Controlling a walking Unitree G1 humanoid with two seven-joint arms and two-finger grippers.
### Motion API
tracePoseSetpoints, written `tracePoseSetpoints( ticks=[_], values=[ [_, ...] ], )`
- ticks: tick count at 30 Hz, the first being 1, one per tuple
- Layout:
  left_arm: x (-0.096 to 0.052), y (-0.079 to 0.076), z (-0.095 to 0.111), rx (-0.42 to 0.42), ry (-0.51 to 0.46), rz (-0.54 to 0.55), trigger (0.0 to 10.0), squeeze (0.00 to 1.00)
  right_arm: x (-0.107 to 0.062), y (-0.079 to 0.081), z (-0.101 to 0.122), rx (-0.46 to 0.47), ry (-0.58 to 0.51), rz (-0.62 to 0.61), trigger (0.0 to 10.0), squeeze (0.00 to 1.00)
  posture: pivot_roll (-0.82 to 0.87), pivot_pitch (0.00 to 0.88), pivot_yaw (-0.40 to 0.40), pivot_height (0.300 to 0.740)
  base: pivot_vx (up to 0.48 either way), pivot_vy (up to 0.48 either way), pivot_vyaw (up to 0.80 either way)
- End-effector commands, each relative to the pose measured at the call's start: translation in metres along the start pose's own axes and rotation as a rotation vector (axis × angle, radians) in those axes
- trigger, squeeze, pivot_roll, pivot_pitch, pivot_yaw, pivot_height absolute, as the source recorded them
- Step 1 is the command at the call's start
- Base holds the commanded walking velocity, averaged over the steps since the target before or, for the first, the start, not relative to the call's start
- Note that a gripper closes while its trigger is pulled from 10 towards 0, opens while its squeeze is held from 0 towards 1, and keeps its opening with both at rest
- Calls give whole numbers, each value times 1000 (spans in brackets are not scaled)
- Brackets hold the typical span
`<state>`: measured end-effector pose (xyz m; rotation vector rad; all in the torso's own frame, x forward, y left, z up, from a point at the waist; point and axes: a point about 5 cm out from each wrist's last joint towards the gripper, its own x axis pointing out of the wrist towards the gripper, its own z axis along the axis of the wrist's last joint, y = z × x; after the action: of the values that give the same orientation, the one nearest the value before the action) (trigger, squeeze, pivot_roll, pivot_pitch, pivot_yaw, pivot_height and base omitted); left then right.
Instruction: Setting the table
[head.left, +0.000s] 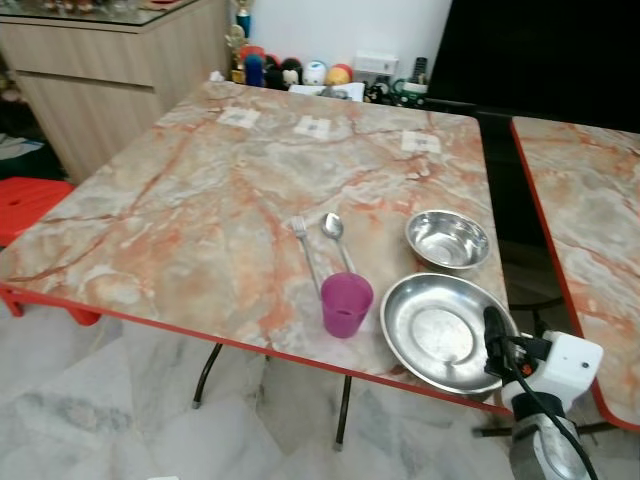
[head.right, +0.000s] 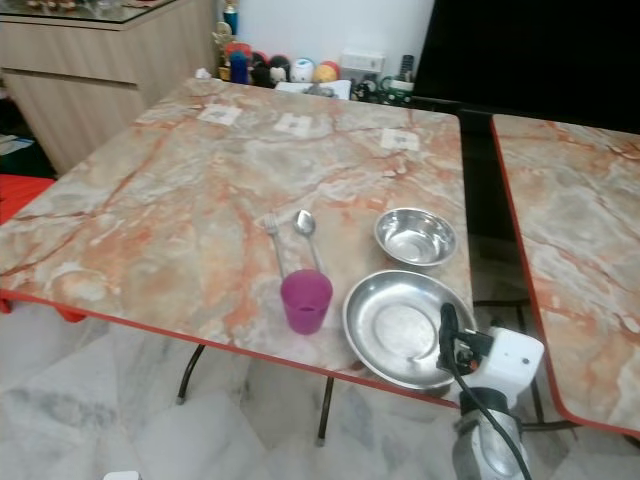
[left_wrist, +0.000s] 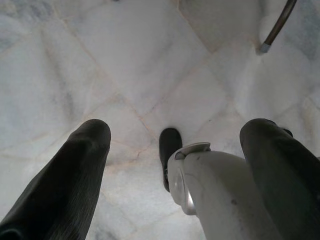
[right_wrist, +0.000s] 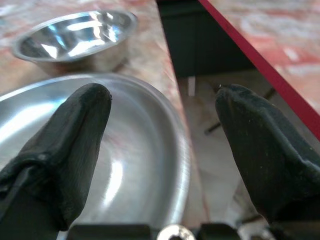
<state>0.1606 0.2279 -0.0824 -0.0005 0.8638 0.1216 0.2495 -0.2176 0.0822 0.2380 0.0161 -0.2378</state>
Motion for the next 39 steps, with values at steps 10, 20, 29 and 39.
tracePoseSetpoints(
  ticks=[10,20,29,39],
  values=[
    [-1,-3,-4,22,19,-15,10000,0,4,6,-4,71,112,15,10000,0,7,122,-44,740,0,0,0],
    [-1,0,-5,34,21,-14,10000,0,5,1,-8,114,165,-28,10000,0,10,125,-41,740,0,0,0],
    [-1,-1,-3,41,15,-17,10000,0,7,7,-15,128,213,-5,10000,0,14,123,-40,740,0,0,0],
    [-1,-1,-3,40,14,-18,10000,0,9,9,-20,130,249,8,10000,0,19,124,-41,740,0,0,0]
  ],
)
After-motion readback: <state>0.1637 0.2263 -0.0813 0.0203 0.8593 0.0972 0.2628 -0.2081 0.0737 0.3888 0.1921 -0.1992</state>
